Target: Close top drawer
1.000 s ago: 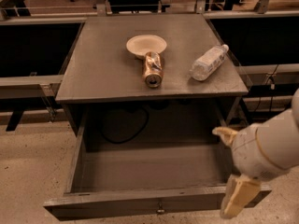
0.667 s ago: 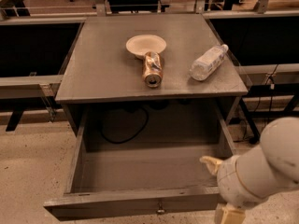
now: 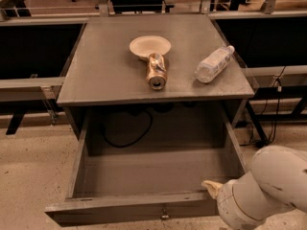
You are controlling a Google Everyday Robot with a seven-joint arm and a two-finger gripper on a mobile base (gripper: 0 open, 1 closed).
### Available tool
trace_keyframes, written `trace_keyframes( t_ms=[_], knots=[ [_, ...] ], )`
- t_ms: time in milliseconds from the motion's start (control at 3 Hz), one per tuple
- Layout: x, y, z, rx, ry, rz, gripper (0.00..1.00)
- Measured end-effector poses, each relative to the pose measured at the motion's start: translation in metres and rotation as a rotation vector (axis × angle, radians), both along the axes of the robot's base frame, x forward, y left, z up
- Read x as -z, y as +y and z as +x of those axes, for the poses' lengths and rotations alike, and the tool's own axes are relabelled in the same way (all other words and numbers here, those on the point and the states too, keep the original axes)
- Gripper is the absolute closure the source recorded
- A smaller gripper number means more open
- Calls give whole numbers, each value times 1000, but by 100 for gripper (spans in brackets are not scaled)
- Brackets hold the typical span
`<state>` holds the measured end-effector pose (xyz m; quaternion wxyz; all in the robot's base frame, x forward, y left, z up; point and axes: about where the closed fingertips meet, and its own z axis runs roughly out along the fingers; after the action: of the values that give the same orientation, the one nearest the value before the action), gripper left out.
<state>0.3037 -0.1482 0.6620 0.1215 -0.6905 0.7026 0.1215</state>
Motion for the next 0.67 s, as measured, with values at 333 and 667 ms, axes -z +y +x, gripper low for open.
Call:
trace_keyframes(
  t_ms=[333,667],
  knots=[
    [-15,4,10,-47,-28,-28,0],
    [-38,8,38,-123,-81,-58,0]
  ],
)
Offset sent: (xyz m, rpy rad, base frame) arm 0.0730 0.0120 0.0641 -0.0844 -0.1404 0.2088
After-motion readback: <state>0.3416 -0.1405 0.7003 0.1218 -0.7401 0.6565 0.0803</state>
